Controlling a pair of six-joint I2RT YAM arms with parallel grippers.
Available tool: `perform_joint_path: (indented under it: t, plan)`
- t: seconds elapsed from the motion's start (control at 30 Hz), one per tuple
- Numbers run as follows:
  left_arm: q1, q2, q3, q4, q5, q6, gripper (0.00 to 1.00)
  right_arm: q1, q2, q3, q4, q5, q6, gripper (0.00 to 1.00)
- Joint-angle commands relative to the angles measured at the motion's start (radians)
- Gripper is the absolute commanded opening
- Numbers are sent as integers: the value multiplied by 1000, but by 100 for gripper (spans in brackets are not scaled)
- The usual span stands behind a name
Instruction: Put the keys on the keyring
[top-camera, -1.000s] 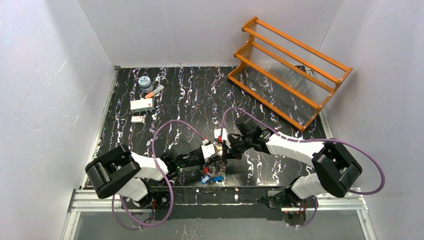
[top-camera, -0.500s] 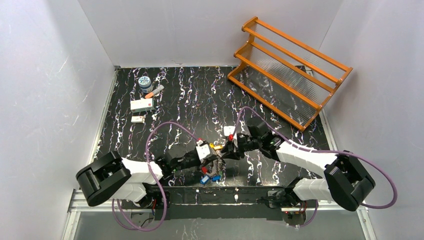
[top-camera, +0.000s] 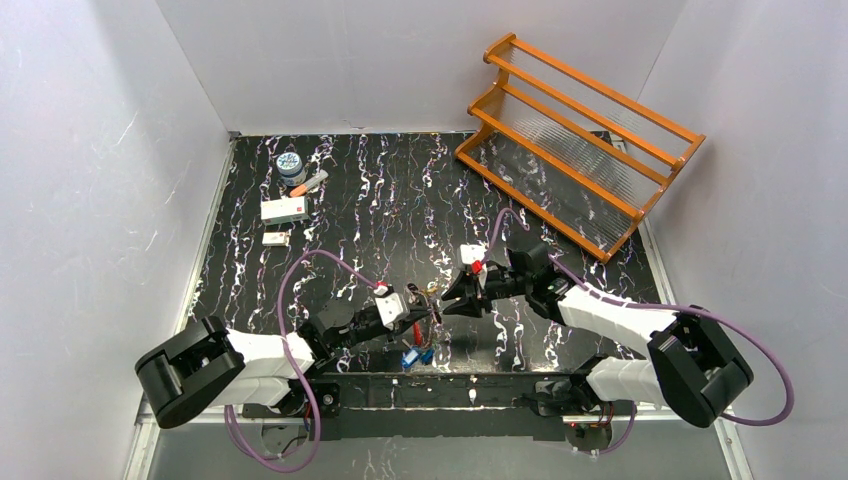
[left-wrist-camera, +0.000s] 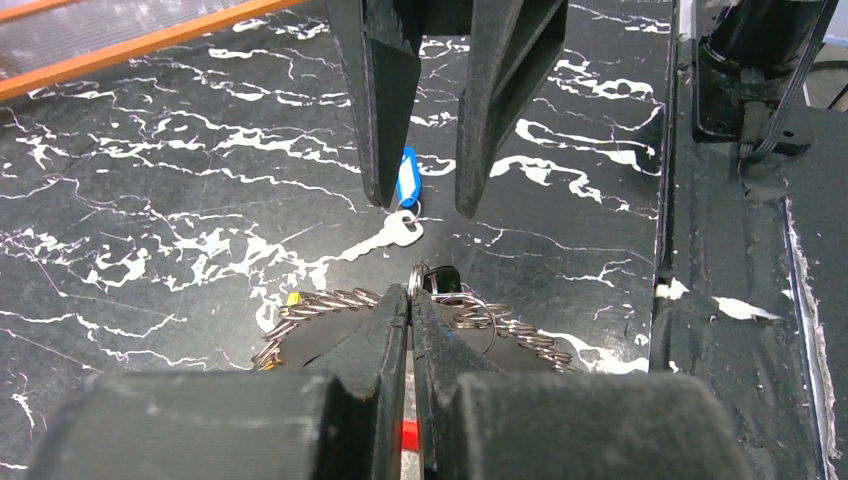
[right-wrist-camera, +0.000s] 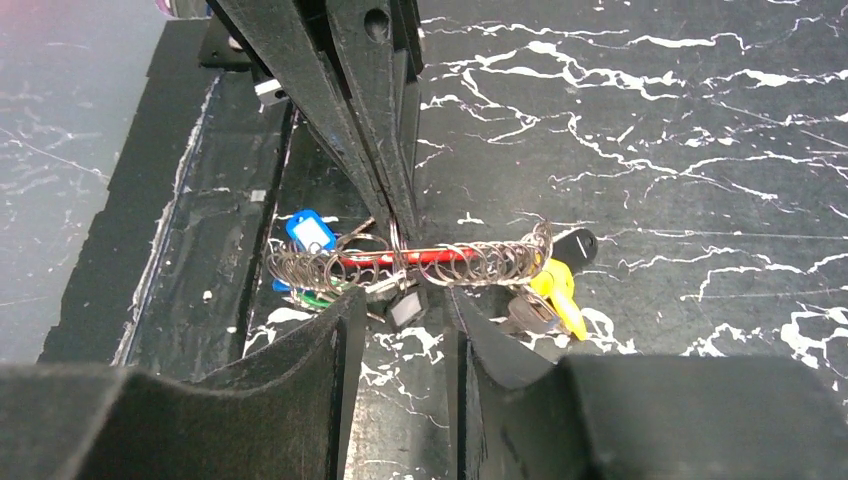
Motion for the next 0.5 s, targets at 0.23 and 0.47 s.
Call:
perform_joint_path:
  t: [0.23,0.47]
  plan:
    - [-3,-19,-9,98,6,-6,0,-4,133,21,180,-124,98,37]
    - [-3,-31,-18,100,-1,-9,0,-3,216,55,184,-156,105,17]
